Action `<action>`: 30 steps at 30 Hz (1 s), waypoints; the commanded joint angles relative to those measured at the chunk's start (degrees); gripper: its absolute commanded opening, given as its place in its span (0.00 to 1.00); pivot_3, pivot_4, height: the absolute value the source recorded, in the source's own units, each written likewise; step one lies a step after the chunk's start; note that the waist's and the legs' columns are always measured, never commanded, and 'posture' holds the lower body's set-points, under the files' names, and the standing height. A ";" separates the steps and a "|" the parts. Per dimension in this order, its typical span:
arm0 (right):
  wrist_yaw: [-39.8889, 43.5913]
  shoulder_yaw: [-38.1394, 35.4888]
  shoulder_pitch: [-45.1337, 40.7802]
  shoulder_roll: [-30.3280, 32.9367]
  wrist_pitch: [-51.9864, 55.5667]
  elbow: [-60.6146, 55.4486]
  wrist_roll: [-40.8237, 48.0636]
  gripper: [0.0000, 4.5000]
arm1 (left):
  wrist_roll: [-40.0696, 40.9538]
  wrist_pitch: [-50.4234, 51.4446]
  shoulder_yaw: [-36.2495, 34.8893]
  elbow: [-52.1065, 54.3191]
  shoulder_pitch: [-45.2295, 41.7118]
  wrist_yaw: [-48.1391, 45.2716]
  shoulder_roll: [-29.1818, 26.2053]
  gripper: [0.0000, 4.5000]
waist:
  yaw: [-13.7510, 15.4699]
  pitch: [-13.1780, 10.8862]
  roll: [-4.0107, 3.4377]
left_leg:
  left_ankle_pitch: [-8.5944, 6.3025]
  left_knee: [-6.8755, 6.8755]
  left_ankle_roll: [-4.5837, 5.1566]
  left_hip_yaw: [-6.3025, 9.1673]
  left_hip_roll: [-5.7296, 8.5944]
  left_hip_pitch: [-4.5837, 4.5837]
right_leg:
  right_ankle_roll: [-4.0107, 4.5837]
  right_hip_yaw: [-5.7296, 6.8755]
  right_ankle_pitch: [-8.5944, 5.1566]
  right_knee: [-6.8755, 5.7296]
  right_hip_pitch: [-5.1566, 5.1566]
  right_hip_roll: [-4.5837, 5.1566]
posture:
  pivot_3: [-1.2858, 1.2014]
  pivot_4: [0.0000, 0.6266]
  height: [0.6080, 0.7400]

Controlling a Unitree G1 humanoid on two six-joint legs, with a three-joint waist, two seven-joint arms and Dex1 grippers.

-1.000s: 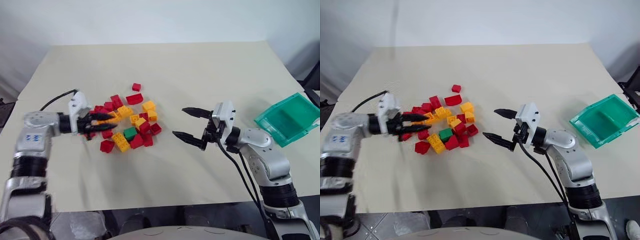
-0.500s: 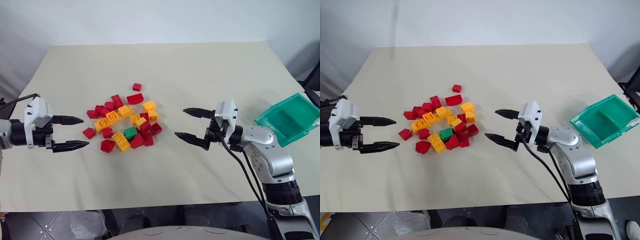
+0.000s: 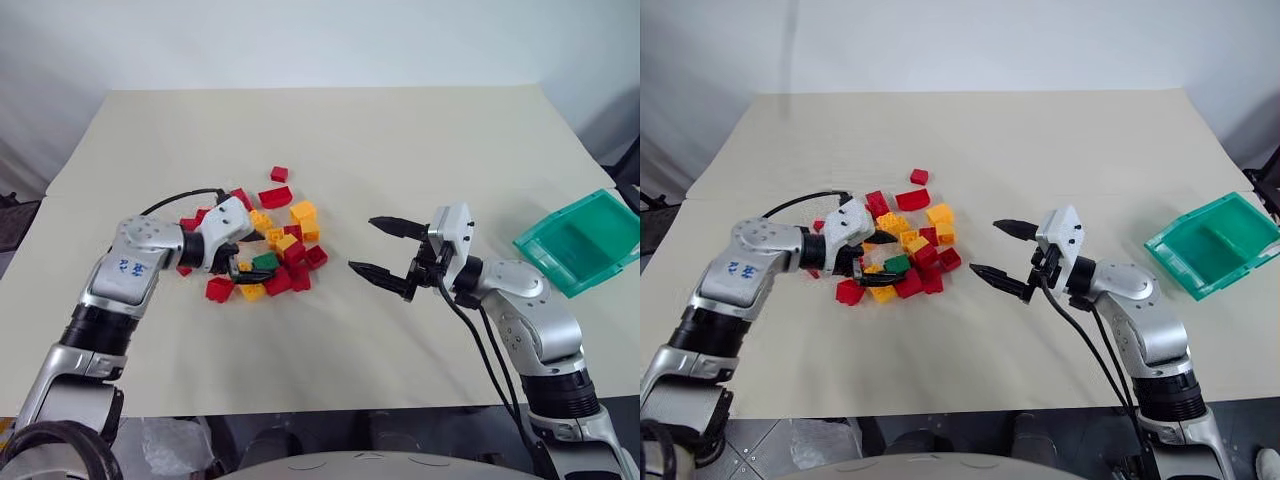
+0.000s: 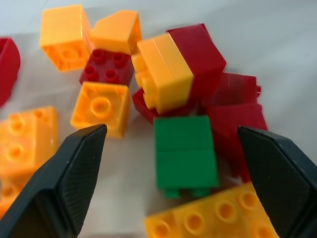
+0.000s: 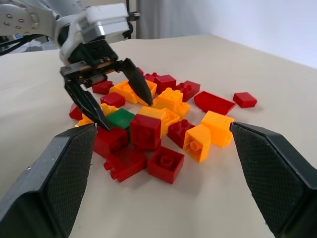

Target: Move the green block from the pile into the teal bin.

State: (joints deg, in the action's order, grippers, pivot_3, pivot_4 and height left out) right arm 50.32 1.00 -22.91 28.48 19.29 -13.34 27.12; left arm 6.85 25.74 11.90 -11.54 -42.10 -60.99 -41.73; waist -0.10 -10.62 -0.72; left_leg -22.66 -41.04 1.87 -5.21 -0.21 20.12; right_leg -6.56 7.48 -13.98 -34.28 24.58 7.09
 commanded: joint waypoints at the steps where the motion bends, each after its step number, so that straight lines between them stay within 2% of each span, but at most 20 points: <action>1: -1.35 -1.51 0.65 -0.32 -0.52 -2.57 0.64 1.00 | -4.62 -0.04 4.17 -2.74 -0.59 -1.88 -1.17 0.99 | -0.02 0.00 0.00 | 0.00 0.00 0.00 0.00 -0.01 -0.01 | 0.00 0.00 0.00 -0.01 0.00 0.00 | 0.52 0.24 1.00; 8: -2.86 -1.45 1.88 -0.29 -0.88 -3.59 0.52 1.00 | -9.81 1.54 10.22 -3.56 -3.26 -6.68 -3.14 0.99 | -0.03 0.10 -0.15 | 0.00 -0.01 0.00 -0.04 0.00 -0.09 | 0.00 -0.06 0.00 -0.06 -0.06 0.00 | 0.52 0.24 1.00; 14: -3.30 -1.40 2.26 -0.02 -0.98 -3.86 0.45 1.00 | -9.23 4.86 9.37 -1.11 -3.09 -8.38 -4.00 0.99 | -0.55 0.11 -0.10 | 0.00 0.02 0.00 -0.07 -0.07 -0.18 | 0.01 -0.22 -0.01 -0.14 -0.02 -0.05 | 0.52 0.24 1.00; 19: -3.48 -0.83 2.14 -0.27 -1.15 -3.49 0.17 1.00 | -8.80 7.62 9.25 -1.74 -3.16 -6.59 -0.78 0.99 | -0.13 0.09 -0.09 | 0.00 -0.06 0.00 -0.06 -0.11 -0.09 | 0.01 -0.23 -0.01 -0.17 0.04 -0.04 | 0.52 0.24 1.00; 20: -3.47 -0.73 2.12 -0.30 -1.17 -3.48 0.11 1.00 | -8.80 8.16 9.29 -1.79 -3.00 -6.38 -0.36 0.91 | 0.03 0.09 -0.09 | 0.00 -0.07 0.01 -0.06 -0.14 -0.09 | 0.01 -0.25 -0.01 -0.17 0.04 -0.01 | 0.52 0.24 1.00; 22: -3.45 -0.70 1.88 -0.28 -1.12 -3.30 0.10 1.00 | -9.46 8.11 9.22 -2.01 -2.90 -5.19 0.04 0.81 | 0.08 0.10 -0.08 | 0.00 -0.13 0.03 -0.06 -0.25 -0.05 | 0.00 -0.22 0.00 -0.18 0.03 0.04 | 0.52 0.24 1.00; 25: -3.39 -0.84 1.54 -0.15 -1.07 -3.01 0.11 1.00 | -8.89 8.12 7.40 -2.82 -3.65 -3.35 1.30 0.60 | 0.11 0.10 -0.08 | 0.00 -0.12 0.05 -0.06 -0.26 -0.05 | 0.00 -0.21 0.00 -0.18 0.03 0.05 | 0.52 0.24 1.00; 26: -3.39 -0.88 1.53 -0.11 -1.05 -3.03 0.12 1.00 | -8.71 8.05 6.81 -2.99 -3.87 -3.14 1.54 0.57 | 0.15 0.10 -0.08 | 0.00 -0.12 0.05 -0.07 -0.26 -0.05 | 0.00 -0.19 0.00 -0.19 0.03 0.05 | 0.52 0.24 1.00; 30: -3.39 -0.97 1.50 -0.02 -1.02 -2.99 0.11 1.00 | -8.24 7.45 4.64 -4.33 -4.91 -2.07 2.17 0.57 | 0.34 0.10 -0.08 | 0.02 -0.22 0.08 -0.06 -0.25 -0.02 | 0.00 -0.17 0.00 -0.28 0.02 0.10 | 0.52 0.24 1.00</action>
State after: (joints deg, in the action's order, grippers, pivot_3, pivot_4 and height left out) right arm 47.04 1.09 -20.76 28.37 18.99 -14.61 26.91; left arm -1.24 33.55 17.86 -14.77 -46.23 -64.87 -39.74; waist 0.24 -10.52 -0.80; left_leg -22.64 -41.27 1.96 -5.26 -0.45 20.10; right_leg -6.57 7.31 -13.98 -34.58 24.60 7.22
